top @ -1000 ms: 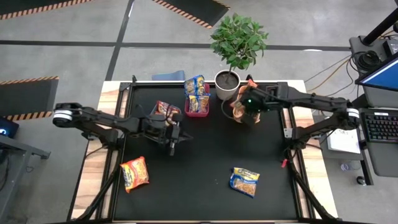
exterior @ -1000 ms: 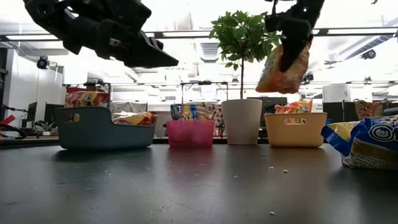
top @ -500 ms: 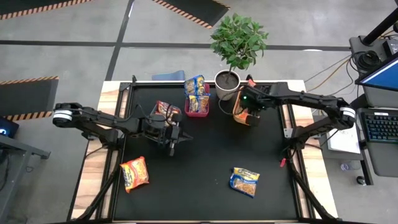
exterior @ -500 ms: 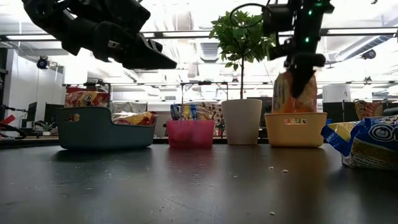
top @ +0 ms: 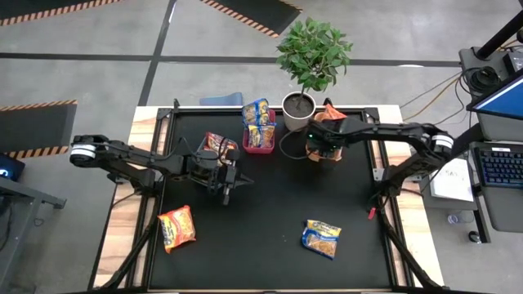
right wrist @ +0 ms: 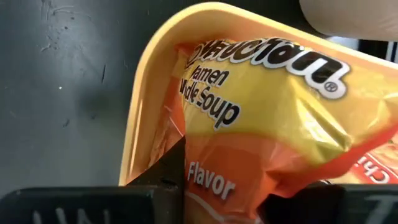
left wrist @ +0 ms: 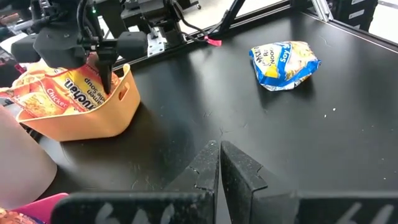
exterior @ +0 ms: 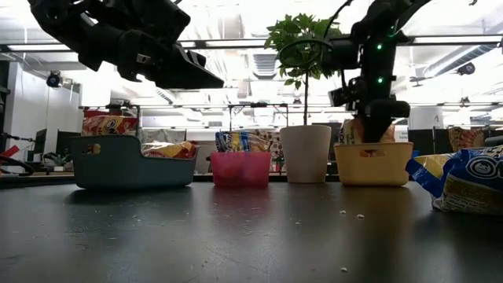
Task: Sort Maruchan noodles
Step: Put the right orange noodle pack into the yellow bin
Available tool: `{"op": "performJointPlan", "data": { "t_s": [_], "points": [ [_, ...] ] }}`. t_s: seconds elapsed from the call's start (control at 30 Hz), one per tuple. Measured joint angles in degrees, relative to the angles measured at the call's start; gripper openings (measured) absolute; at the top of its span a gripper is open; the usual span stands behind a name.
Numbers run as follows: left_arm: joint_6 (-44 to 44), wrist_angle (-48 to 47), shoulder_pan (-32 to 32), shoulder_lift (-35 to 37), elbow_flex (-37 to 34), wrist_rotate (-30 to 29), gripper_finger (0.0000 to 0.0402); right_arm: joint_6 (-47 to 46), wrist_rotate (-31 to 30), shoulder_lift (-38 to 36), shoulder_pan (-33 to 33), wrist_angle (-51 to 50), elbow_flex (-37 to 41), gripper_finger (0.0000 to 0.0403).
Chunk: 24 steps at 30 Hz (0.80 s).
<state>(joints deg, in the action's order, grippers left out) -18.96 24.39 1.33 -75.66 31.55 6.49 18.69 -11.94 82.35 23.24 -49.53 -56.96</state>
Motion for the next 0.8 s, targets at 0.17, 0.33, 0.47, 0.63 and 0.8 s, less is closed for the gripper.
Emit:
{"op": "performJointPlan", "data": {
  "t_s": [0.17, 0.33, 0.47, 0.63, 0.8],
  "points": [
    [-0.02, 0.01, -0.01, 0.00, 0.00, -0.01, 0.0000, -0.09, 0.15, 0.75, 0.02, -0.25, -1.73, 0.0101],
    [-0.02, 0.01, 0.01, 0.00, 0.00, -0.01, 0.0000, -2.54, 0.57, 0.63, 0.04, -1.93, -4.98, 0.0132],
    [-0.01, 0.01, 0.00, 0.00, 0.00, -0.01, 0.0000, -4.17, 0.59, 0.59, -0.30, -4.74, -7.62, 0.0160],
    [0.00, 0.00, 0.00, 0.00, 0.00, -0.03, 0.0000, -6.72, 0.61, 0.59, -1.05, -7.48, -9.87, 0.0183],
    [0.08, -0.01, 0.00, 0.00, 0.00, -0.03, 0.0000, -7.35, 2.33, 0.57, -2.60, -8.65, -10.19, 0.0188]
  ]
}}
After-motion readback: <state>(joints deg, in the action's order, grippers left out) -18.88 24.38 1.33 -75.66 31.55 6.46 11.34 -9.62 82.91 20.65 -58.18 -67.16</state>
